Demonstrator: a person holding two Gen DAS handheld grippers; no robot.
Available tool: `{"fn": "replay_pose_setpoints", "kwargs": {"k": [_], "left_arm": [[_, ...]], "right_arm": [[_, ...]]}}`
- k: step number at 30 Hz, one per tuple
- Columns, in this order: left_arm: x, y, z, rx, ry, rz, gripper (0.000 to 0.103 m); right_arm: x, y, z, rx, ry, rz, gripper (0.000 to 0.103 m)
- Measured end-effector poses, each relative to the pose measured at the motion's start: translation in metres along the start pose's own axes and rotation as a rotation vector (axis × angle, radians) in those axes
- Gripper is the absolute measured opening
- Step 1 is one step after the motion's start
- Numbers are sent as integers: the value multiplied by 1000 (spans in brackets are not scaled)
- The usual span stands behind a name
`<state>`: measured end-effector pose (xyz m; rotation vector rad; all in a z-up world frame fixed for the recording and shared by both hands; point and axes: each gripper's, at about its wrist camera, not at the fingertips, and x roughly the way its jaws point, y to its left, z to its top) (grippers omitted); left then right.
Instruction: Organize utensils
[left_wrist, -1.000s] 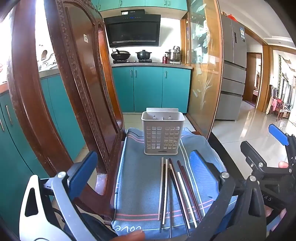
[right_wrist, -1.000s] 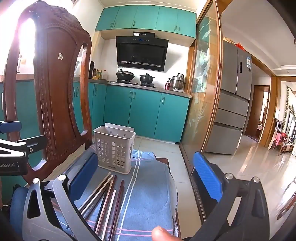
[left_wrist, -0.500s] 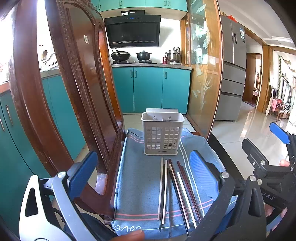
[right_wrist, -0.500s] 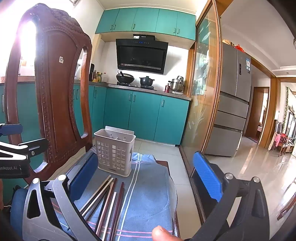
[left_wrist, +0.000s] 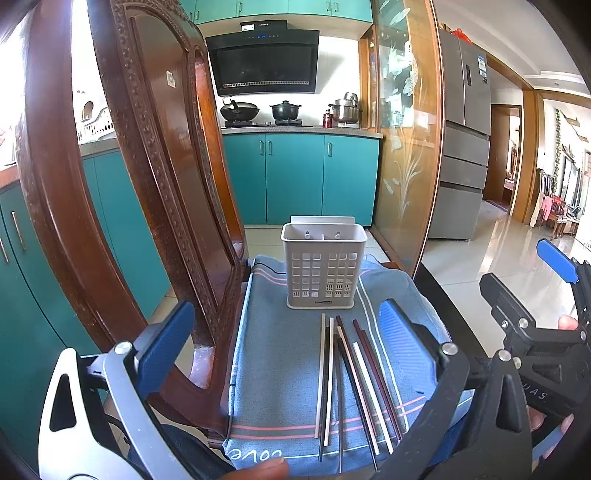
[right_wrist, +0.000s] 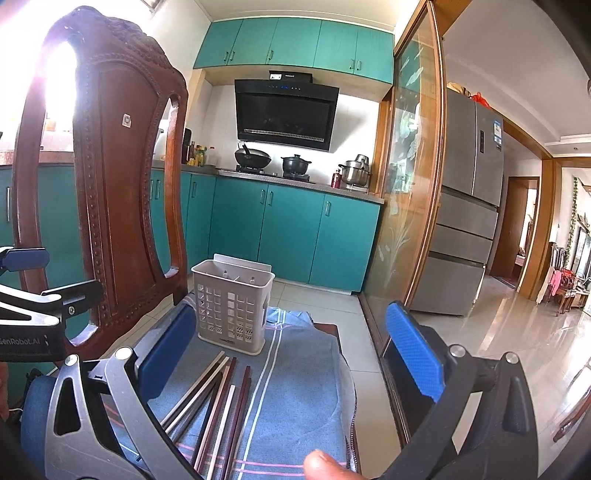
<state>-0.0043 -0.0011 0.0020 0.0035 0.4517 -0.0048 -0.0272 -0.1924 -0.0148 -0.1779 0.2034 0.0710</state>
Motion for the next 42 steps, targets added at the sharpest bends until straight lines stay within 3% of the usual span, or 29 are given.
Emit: {"fn": "replay_pose_setpoints", "kwargs": {"k": [42], "left_arm": [[-5, -7, 1, 19, -13, 0, 99]], "right_arm": [[-11, -4, 1, 0, -47, -4, 100]]}}
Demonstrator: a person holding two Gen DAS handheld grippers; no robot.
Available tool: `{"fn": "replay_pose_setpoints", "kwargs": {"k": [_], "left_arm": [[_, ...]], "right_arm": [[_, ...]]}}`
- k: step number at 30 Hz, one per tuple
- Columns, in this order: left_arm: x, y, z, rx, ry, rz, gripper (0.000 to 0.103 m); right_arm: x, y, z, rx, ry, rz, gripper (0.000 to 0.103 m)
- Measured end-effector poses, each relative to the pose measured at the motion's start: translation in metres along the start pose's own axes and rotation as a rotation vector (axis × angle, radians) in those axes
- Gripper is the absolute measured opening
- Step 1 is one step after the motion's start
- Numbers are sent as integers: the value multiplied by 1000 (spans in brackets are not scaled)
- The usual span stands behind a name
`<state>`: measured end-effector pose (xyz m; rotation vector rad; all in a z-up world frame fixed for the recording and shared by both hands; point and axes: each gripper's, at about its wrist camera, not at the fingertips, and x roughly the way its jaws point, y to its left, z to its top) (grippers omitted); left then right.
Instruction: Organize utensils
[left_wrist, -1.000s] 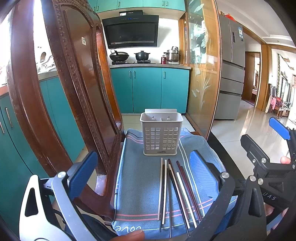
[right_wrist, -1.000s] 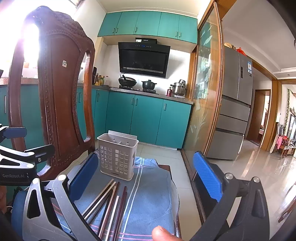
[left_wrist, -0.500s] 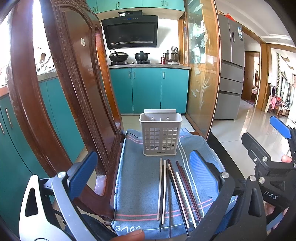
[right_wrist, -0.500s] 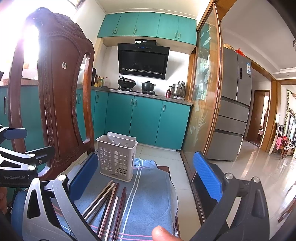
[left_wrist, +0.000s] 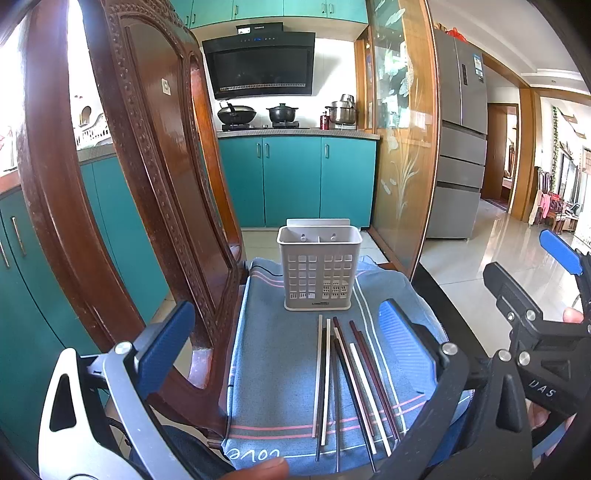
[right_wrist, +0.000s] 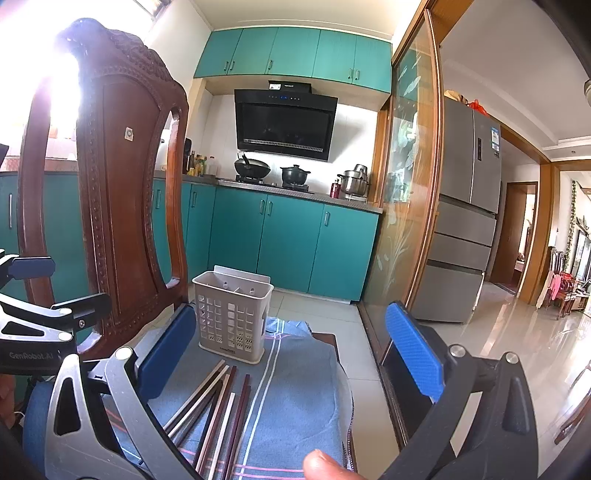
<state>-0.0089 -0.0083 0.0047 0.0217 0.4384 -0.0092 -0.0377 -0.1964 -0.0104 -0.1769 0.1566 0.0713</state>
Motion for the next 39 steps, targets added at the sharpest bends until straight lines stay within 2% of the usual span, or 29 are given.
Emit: {"fn": "replay_pose_setpoints", "kwargs": {"k": [13, 14, 17, 20, 23, 24, 25, 26, 27, 28, 30, 32, 35, 36, 37, 38, 39], "left_arm": [[-1, -1, -2, -2, 10, -7, 99], [2, -3, -4, 2, 28, -12, 99], [15, -9, -12, 21, 106, -25, 99], [28, -19, -26, 43, 177, -44, 99], [40, -27, -38, 76, 225, -41, 99], [46, -29, -41, 82, 247, -41, 99], [50, -29, -45, 81, 262, -47, 99], [53, -30, -48, 78, 276, -59, 98], [56, -30, -50, 73, 287, -69, 95], [59, -31, -52, 73, 295, -70, 91], [66, -32, -56, 87, 317, -73, 74], [74, -32, -63, 94, 342, -71, 63], [84, -28, -72, 85, 373, -77, 60], [87, -27, -73, 81, 379, -80, 59], [90, -25, -74, 75, 389, -85, 59], [95, -23, -76, 69, 399, -90, 58], [99, -20, -75, 63, 407, -96, 56]], "right_arm": [[-2, 1, 0, -6, 2, -12, 100], [2, 1, -1, -14, 30, -23, 100], [38, 0, -16, -45, 203, -55, 100], [77, -4, -42, -13, 400, 3, 98], [113, 1, -71, 12, 540, 52, 79], [122, 4, -78, 19, 579, 64, 69], [136, 6, -89, 50, 644, 96, 58], [148, 8, -98, 89, 698, 151, 53], [160, 12, -108, 126, 749, 207, 49], [167, 21, -114, 137, 782, 228, 49], [184, 33, -129, 122, 846, 241, 49], [193, 43, -138, 116, 888, 249, 49], [201, 50, -144, 123, 889, 255, 49], [204, 54, -143, 113, 892, 251, 45], [207, 57, -141, 102, 893, 245, 31], [208, 53, -141, 101, 890, 244, 22], [212, 52, -140, 112, 894, 250, 20]]}}
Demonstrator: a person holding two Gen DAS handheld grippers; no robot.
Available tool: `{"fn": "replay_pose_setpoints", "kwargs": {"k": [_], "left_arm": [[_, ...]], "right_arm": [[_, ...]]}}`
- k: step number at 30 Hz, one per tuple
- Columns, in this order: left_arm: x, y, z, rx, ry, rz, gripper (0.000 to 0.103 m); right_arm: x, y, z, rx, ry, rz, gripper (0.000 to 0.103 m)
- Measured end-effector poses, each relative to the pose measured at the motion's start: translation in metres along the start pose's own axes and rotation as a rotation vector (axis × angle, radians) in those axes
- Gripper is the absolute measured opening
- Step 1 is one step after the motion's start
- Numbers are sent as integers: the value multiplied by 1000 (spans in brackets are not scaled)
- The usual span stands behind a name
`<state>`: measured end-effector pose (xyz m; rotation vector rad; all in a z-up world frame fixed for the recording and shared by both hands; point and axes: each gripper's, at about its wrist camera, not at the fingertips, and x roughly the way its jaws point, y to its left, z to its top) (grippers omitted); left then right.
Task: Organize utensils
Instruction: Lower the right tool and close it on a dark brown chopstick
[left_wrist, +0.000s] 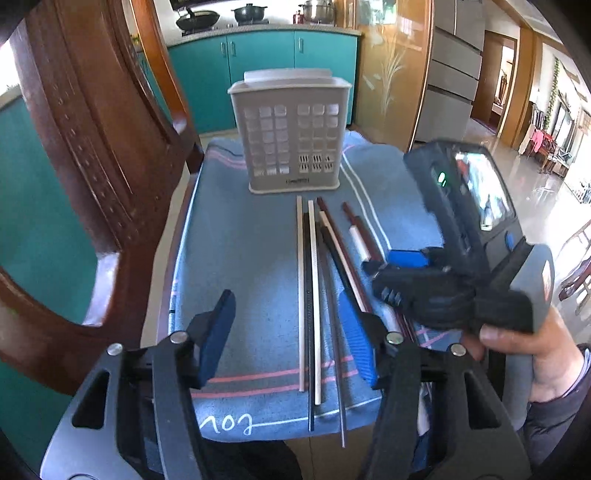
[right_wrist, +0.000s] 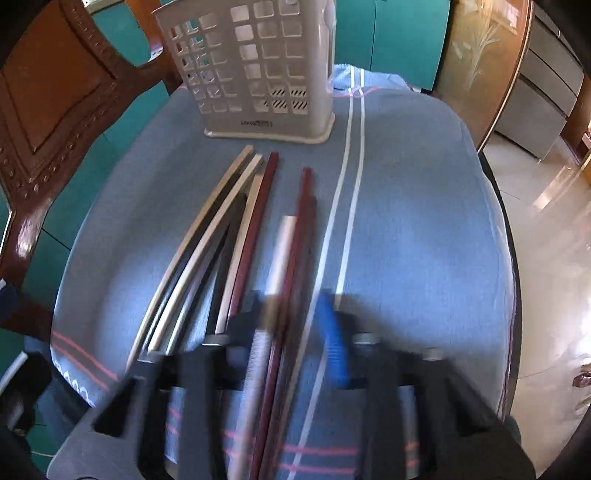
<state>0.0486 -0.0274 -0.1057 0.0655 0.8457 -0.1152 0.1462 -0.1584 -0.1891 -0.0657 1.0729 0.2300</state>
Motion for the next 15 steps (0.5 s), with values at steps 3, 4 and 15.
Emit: {"fn": "replay_pose_setpoints", "kwargs": {"k": [3, 4, 15], "left_arm": [[13, 7, 5, -18, 21, -26, 52], [18, 10, 7, -27, 31, -35, 51], [88, 22, 47, -104, 151, -140, 43]], "right_arm": [[-1, -12, 7, 36, -1, 14, 18], [-4, -18, 13, 49, -10, 16, 11], [-17, -64, 24, 157, -30, 62, 8]]}}
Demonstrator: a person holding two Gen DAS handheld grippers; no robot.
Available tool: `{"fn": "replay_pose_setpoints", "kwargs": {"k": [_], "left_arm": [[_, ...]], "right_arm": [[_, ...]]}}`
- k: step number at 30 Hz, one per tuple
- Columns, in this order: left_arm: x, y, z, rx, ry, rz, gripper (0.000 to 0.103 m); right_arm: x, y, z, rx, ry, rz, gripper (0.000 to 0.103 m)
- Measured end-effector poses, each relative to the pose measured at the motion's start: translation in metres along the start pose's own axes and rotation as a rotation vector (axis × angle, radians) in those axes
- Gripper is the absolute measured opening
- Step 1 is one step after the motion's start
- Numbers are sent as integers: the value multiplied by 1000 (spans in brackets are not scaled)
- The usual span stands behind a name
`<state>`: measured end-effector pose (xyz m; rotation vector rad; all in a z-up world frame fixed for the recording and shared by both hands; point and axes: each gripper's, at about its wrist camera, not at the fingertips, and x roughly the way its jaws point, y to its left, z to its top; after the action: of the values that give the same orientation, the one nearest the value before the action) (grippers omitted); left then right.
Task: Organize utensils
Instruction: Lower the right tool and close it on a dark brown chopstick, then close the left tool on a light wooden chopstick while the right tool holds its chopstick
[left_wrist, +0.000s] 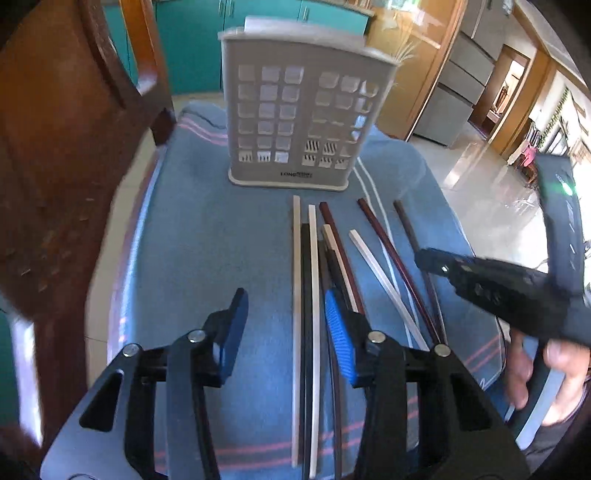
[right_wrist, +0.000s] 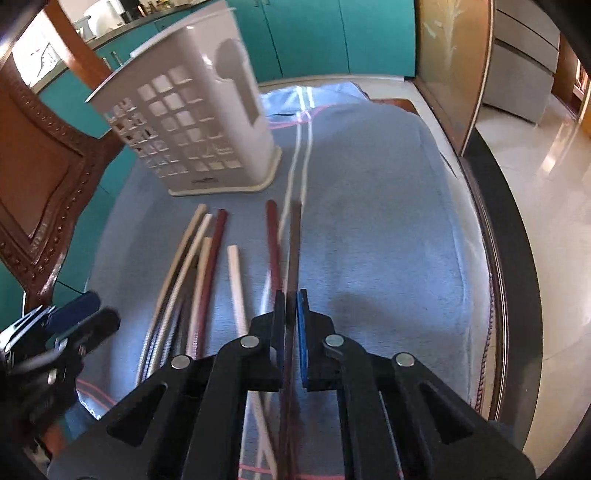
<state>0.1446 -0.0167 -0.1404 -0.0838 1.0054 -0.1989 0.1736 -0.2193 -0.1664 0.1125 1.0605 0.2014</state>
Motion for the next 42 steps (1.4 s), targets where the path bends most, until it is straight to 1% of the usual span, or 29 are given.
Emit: {"fn": "replay_pose_setpoints", "kwargs": {"k": [2, 4, 6, 8, 11, 12, 15, 19, 20, 23, 24, 25, 26, 31, 36, 39, 41, 42], "left_arm": [[15, 1, 9, -10, 35, -13, 42], [29, 2, 14, -15, 62, -22, 40], [42, 2, 16, -16, 92, -12, 30], [55, 4, 17, -23, 119, 7, 27], [59, 7, 14, -42, 103, 16, 27], [60, 7, 14, -44, 105, 20, 27], [57, 5, 9, -24, 102, 63, 27], [44, 4, 7, 0, 105, 114, 27], [42, 5, 6, 4, 109, 127, 27], [35, 10, 5, 13, 111, 151, 31], [31, 13, 3, 13, 111, 153, 33], [28, 14, 2, 12, 111, 153, 33], [26, 18, -1, 11, 110, 152, 33], [22, 23, -5, 0, 116, 156, 33], [14, 24, -6, -2, 106, 134, 33], [17, 19, -6, 14, 118, 132, 33], [24, 18, -7, 22, 138, 145, 33], [24, 17, -8, 23, 130, 149, 34]], "right_arm": [[3, -6, 3, 13, 9, -9, 10], [6, -10, 5, 21, 20, -1, 14], [6, -11, 6, 10, 24, -14, 17], [5, -10, 5, -3, 34, -24, 19], [9, -7, 3, -36, 49, -43, 21], [11, -6, 3, -48, 50, -47, 24], [15, 2, 2, -101, 51, -79, 26], [17, 9, 1, -127, 48, -96, 27], [17, 10, 1, -128, 46, -101, 27], [17, 10, 0, -118, 39, -101, 27], [18, 10, 0, -114, 38, -93, 18], [16, 11, -2, -114, 41, -82, 7], [16, 12, -3, -114, 49, -72, 7], [11, 11, -2, -104, 39, -55, 6], [0, 4, 3, -80, 18, -34, 6], [3, 2, 2, -73, 36, -42, 7], [8, 1, 2, -77, 46, -45, 9], [9, 1, 0, -77, 50, -50, 10]]}}
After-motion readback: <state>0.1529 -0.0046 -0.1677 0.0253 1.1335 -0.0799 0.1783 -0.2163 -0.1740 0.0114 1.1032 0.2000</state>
